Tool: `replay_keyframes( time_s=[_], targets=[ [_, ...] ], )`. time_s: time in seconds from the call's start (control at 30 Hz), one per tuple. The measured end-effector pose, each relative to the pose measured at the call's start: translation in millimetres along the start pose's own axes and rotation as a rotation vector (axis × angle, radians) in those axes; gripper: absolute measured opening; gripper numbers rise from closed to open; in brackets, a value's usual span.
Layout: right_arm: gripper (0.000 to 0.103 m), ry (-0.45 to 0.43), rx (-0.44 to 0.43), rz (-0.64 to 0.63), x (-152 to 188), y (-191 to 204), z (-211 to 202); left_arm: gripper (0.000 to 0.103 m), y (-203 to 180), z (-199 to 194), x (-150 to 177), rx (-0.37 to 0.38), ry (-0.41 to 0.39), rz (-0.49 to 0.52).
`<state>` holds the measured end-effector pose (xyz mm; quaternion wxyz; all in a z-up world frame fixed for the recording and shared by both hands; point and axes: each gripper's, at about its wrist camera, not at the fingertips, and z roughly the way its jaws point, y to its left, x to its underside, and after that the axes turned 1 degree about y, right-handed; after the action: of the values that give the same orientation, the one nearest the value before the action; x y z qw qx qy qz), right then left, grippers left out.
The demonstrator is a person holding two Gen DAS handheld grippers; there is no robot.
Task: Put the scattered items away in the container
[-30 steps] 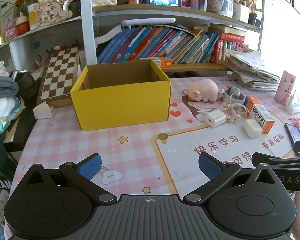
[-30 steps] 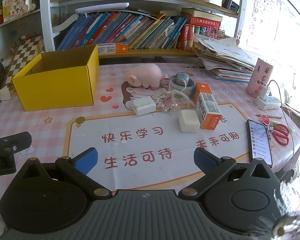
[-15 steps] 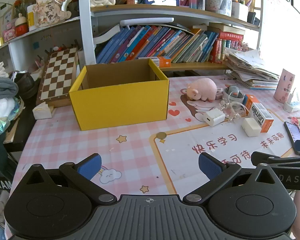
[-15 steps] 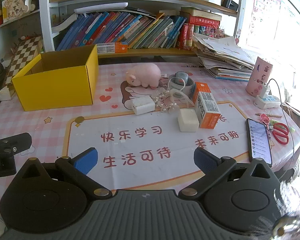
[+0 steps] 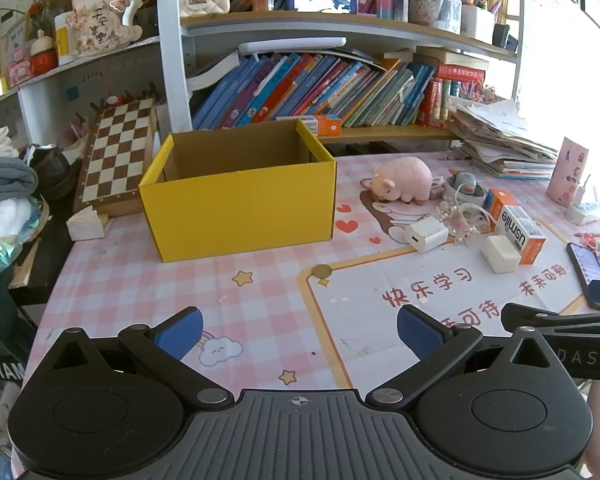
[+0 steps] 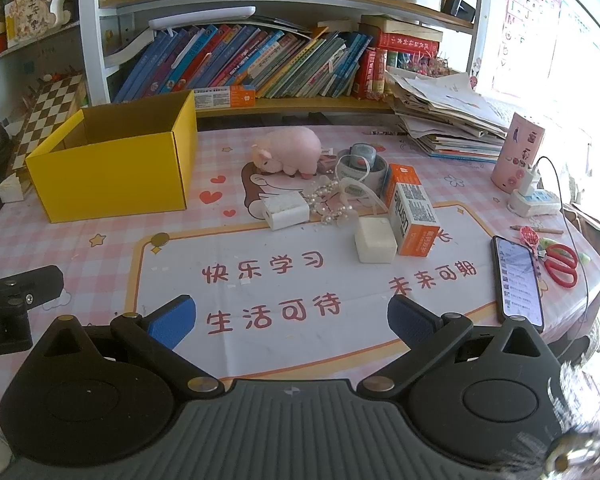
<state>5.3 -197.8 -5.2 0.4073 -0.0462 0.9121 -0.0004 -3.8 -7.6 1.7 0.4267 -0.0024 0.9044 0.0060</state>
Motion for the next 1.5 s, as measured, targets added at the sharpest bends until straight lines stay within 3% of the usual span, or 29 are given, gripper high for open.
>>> replay_keyframes(
  time_s=[1.1,1.5],
  targets=[
    [0.103,0.022,0.009,-0.012,-0.9,10.2,7.1,0.103,8.8,6.3,0.3,0.029,0.013,-0.011],
    [0.103,0.028,0.020,-0.019,-1.9,12.7,7.8,0.103,11.9,11.4,-0.1,0.078,0.024,-0.017]
  ],
)
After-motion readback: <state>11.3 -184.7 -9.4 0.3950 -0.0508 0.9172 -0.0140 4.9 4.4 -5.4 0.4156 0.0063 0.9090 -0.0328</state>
